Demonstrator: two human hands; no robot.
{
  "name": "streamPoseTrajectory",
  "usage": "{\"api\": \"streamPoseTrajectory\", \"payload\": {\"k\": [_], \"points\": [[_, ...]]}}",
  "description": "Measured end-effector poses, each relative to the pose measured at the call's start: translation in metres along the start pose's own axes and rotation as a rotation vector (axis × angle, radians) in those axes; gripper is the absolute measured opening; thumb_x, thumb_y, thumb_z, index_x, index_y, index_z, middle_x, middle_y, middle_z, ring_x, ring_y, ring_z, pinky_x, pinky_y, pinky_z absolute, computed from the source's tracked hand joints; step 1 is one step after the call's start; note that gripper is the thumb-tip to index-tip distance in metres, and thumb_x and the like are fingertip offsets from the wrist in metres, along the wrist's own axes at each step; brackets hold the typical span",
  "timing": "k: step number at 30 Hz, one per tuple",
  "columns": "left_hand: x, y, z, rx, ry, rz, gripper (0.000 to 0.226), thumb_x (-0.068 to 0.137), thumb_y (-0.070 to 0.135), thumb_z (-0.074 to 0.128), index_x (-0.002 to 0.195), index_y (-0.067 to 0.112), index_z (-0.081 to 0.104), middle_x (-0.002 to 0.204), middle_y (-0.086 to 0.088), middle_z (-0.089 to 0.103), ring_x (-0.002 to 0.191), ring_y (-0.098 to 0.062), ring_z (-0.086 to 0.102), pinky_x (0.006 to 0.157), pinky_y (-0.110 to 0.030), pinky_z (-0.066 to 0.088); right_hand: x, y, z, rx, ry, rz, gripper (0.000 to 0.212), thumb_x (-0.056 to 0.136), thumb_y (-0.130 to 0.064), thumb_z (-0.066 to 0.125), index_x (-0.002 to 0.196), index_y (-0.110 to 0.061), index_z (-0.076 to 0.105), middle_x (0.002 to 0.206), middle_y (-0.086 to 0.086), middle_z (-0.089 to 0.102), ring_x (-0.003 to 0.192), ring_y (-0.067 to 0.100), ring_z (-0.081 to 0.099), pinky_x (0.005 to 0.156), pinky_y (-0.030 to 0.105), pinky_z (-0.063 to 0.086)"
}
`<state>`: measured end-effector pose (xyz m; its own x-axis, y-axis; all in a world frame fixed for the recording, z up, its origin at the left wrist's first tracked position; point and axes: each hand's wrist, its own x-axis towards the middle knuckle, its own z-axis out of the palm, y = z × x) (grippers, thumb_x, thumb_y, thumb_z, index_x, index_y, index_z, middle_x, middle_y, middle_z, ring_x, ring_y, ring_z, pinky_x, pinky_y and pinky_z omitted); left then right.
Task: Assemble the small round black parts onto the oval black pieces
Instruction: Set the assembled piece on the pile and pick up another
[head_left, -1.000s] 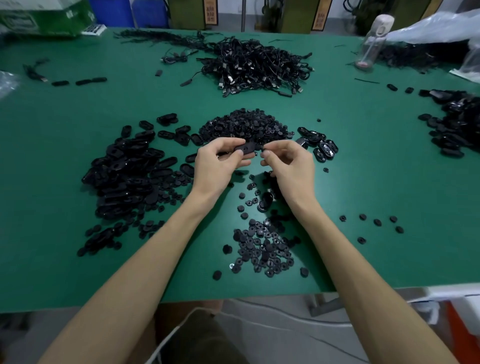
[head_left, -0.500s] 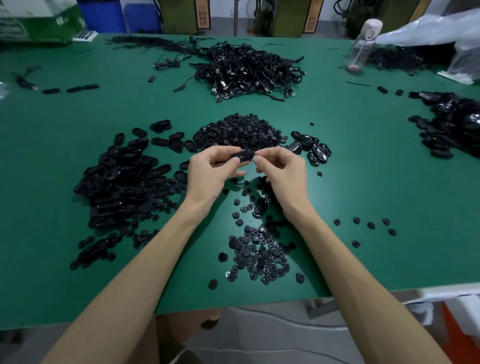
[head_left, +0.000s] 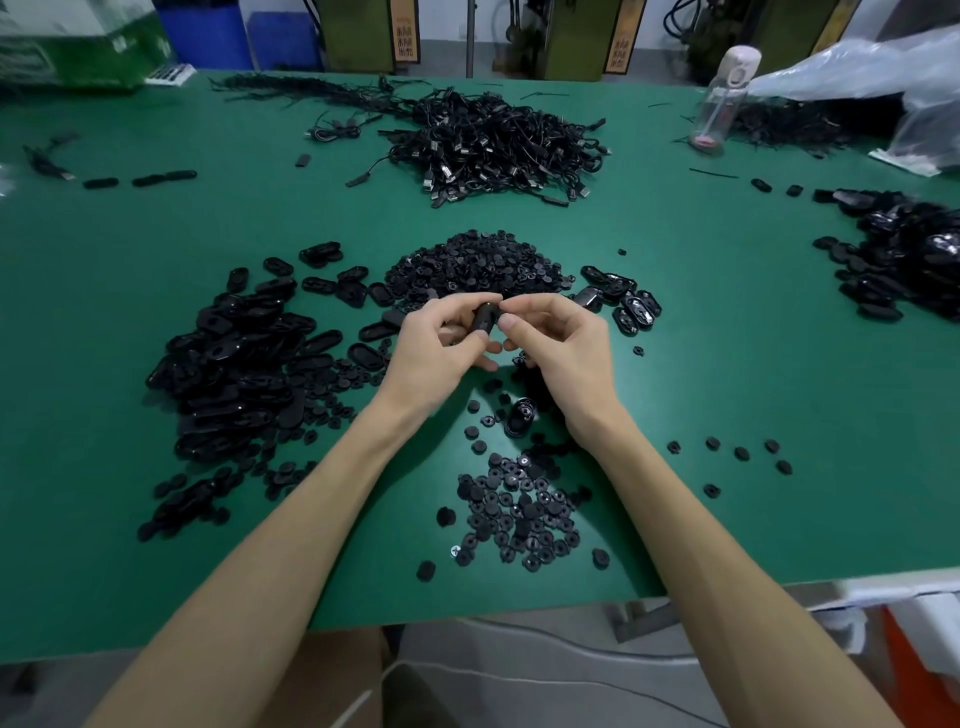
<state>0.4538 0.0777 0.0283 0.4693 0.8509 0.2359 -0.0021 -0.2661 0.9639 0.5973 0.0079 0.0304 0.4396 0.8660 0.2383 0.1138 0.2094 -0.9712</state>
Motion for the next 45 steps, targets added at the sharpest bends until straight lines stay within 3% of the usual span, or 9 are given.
{"api": "streamPoseTrajectory", "payload": {"k": [4,7,12,20,27,34,45], "points": [[-0.0002,-0.0015,-0.002,-0.114,0.113,-0.025,0.023,0.095,-0.004,0.067,0.117,0.003,0.069,0.098,-0.013,0.073,0.086,-0.024,0.078,0.074,-0.032,0.064,-0.0001,-0.0014,-0.0006,0.048,-0.001,0.017,0.007,0.09,-0.008,0.078,0.096,-0.011,0.077,0.085,0.005,0.078,0.073,0.013,0.07,0.07,0.02,0.053],[-0.0001,-0.0015,-0.0025,-0.175,0.169,-0.053,0.019,0.095,0.002,0.072,0.113,0.002,0.069,0.096,-0.013,0.077,0.087,-0.026,0.078,0.073,-0.036,0.064,-0.0001,-0.0031,-0.0015,0.086,-0.002,0.035,0.007,0.089,-0.01,0.079,0.093,-0.015,0.077,0.083,0.002,0.078,0.071,0.01,0.07,0.066,0.016,0.051],[-0.0002,-0.0017,-0.0015,-0.166,0.196,-0.047,0.018,0.096,0.008,0.073,0.111,0.0,0.069,0.093,-0.009,0.08,0.083,-0.025,0.079,0.07,-0.031,0.064,-0.0006,-0.004,-0.0023,0.097,-0.026,0.07,0.007,0.088,-0.015,0.081,0.094,-0.017,0.077,0.085,0.001,0.079,0.072,0.01,0.07,0.063,0.018,0.05],[0.0008,-0.0023,-0.0067,-0.294,0.268,-0.106,0.015,0.095,0.011,0.075,0.107,0.003,0.072,0.099,-0.015,0.078,0.089,-0.031,0.078,0.069,-0.031,0.063,-0.0011,-0.0045,-0.0007,0.132,-0.072,0.089,0.007,0.087,-0.016,0.082,0.092,-0.018,0.078,0.086,0.004,0.078,0.074,0.013,0.068,0.066,0.024,0.05],[0.0023,-0.0031,-0.0064,-0.259,0.283,-0.089,0.01,0.095,0.008,0.073,0.104,0.005,0.072,0.095,-0.015,0.077,0.083,-0.028,0.077,0.067,-0.03,0.061,-0.0019,-0.0062,0.0024,0.248,-0.178,0.091,0.007,0.086,-0.013,0.082,0.091,-0.015,0.078,0.076,0.002,0.071,0.069,0.012,0.06,0.065,0.025,0.046],[0.0011,0.0,-0.0056,-0.264,0.22,-0.101,0.016,0.096,0.008,0.072,0.11,0.002,0.074,0.098,-0.014,0.079,0.086,-0.03,0.079,0.068,-0.029,0.062,-0.002,-0.0032,0.0043,0.093,-0.021,0.005,0.011,0.089,-0.004,0.077,0.093,-0.014,0.076,0.082,-0.004,0.075,0.07,0.005,0.065,0.064,0.017,0.05],[-0.0008,0.0002,-0.0033,-0.184,0.174,-0.059,0.013,0.095,0.009,0.073,0.108,0.006,0.075,0.096,-0.008,0.08,0.084,-0.027,0.079,0.072,-0.031,0.063,-0.0021,-0.0001,0.0036,-0.149,0.095,-0.059,0.008,0.09,-0.009,0.075,0.094,-0.016,0.077,0.086,-0.004,0.075,0.074,0.006,0.062,0.071,0.025,0.053]]}}
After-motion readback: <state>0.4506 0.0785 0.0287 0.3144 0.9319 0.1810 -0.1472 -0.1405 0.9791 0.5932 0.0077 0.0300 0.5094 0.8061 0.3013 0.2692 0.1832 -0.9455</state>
